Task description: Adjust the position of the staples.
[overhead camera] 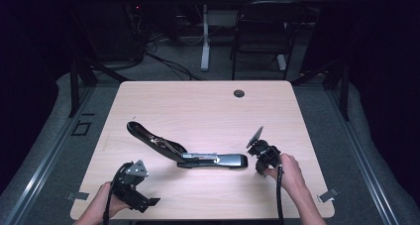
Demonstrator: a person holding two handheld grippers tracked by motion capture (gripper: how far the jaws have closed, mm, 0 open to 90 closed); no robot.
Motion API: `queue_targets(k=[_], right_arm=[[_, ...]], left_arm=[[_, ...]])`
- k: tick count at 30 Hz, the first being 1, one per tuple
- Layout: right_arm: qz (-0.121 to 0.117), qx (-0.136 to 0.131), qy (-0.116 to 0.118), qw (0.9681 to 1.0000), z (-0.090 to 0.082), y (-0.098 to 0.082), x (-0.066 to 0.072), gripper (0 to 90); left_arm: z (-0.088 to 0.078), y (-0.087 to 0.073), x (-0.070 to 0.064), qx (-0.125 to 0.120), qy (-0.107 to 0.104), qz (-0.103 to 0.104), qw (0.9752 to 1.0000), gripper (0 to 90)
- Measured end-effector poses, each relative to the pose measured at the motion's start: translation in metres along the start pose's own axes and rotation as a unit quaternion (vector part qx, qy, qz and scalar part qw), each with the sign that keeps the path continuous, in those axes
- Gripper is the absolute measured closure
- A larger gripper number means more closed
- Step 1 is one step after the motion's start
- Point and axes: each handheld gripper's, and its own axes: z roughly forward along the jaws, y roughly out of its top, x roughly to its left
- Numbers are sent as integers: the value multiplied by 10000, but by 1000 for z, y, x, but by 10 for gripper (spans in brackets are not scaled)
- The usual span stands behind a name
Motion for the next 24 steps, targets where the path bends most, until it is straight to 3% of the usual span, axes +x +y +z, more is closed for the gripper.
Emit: queue_targets(k=[12, 14, 17, 18, 19, 20, 24], right_arm=[[-42, 15, 43, 10000, 1, 0, -1, 781], [64, -57, 131, 9999, 2, -1, -1, 782], [-43, 54, 133, 9999, -2, -1, -3, 782], [50, -155, 123, 9998, 0, -2, -2, 782], [-121, 110, 104, 9998, -5, 0, -4, 782], [17, -59, 157, 9999, -3, -2, -3, 782], [-8, -115, 213, 9997, -6, -4, -4, 782]], left_arm=[[-2, 0, 1, -45, 22, 1, 10000, 3], [-3, 0, 1, -63, 31, -17, 10000, 2], [-3, -1, 2, -29, 70, -26, 10000, 1], [-3, -1, 3, -29, 66, -41, 10000, 1], [-3, -1, 3, -19, 74, -29, 10000, 1], [-3, -2, 4, -34, 74, -47, 10000, 1], [-4, -2, 4, -30, 39, -79, 10000, 0]])
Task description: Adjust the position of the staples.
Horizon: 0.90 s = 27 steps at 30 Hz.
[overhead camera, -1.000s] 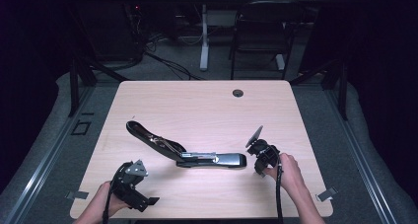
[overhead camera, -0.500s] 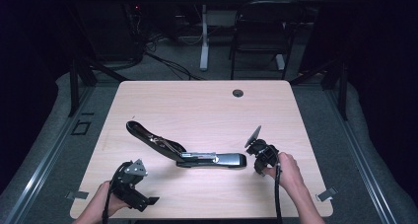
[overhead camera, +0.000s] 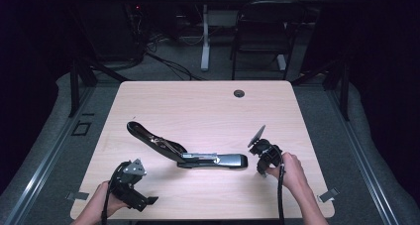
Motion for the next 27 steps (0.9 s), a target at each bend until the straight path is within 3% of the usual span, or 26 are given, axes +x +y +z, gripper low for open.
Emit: queue_targets(k=[9, 12, 13, 14, 19, 21, 24, 27], right_arm=[[-50, -37, -8, 10000, -3, -2, 0, 782], [-167, 11, -30, 9999, -5, 0, 0, 782], [5, -233, 25, 9997, -1, -1, 3, 782], [-179, -36, -18, 9998, -4, 1, 1, 782], [-209, -82, 9, 9997, -2, 3, 2, 782], [-391, 65, -36, 9992, -5, 6, 2, 782], [-456, -93, -30, 9989, -6, 8, 2, 782], [-494, -71, -42, 9987, -8, 10, 1, 782]], left_arm=[[-6, -3, 4, -49, 100, -73, 9999, 0], [-6, -4, 4, -48, 111, -95, 9999, 0], [-6, -4, 5, -40, 110, -96, 9999, 0], [-5, -4, 5, -32, 110, -94, 9999, 0], [-6, -5, 7, -22, 125, -110, 9999, 0], [-5, -5, 7, -51, 117, -146, 9998, 0], [-5, -5, 8, -50, 112, -148, 9998, 0], [-4, -5, 8, -52, 106, -154, 9998, 0]])
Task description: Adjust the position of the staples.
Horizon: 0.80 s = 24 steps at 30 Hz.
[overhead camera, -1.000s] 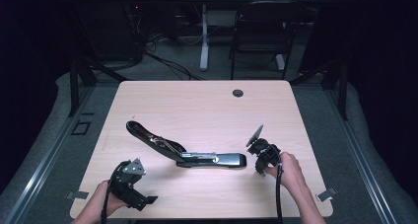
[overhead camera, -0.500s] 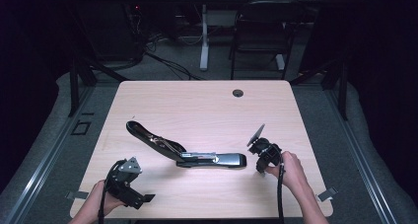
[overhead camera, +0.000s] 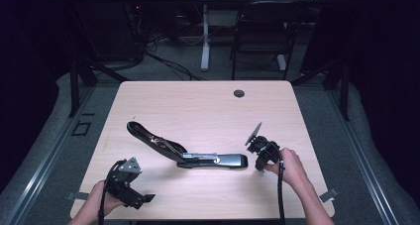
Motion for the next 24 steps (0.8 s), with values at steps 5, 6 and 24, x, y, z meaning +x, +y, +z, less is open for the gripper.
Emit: queue_targets(k=[5, 6, 24], right_arm=[[-116, -75, -29, 9999, -3, 2, -1, 782], [-126, -60, -56, 9999, -4, 2, -1, 782], [-355, -182, -136, 9991, -24, 7, -3, 782]], left_arm=[[1, 1, 0, 38, -63, 28, 10000, 0], [1, 1, 0, 38, -68, 33, 10000, 0], [0, 0, 1, 23, -34, 19, 10000, 0]])
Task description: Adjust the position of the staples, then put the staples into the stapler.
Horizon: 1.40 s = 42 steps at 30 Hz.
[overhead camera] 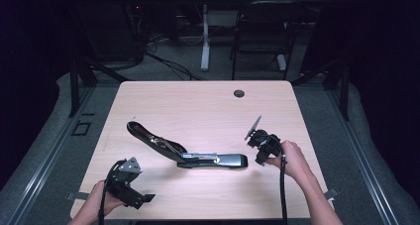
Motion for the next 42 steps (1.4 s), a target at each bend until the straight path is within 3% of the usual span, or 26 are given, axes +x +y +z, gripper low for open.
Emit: queue_targets(k=[9, 19, 23, 32, 42], right_arm=[[-129, 21, 56, 9999, -3, 5, -3, 782], [-162, -170, 192, 9995, -6, 6, -8, 782], [-287, -146, 140, 9994, -9, 9, -9, 782], [-497, -216, 47, 9985, -17, 12, -9, 782], [-843, -280, 122, 9960, -22, 22, -6, 782]], left_arm=[[0, 0, 2, -13, -46, -29, 10000, 0], [-4, -3, 12, -16, 51, -149, 9999, 0], [-4, -4, 16, -28, 133, -214, 9997, 0], [-2, -3, 22, -12, 80, -285, 9996, 0], [-3, -4, 26, 2, 107, -297, 9995, 0]])
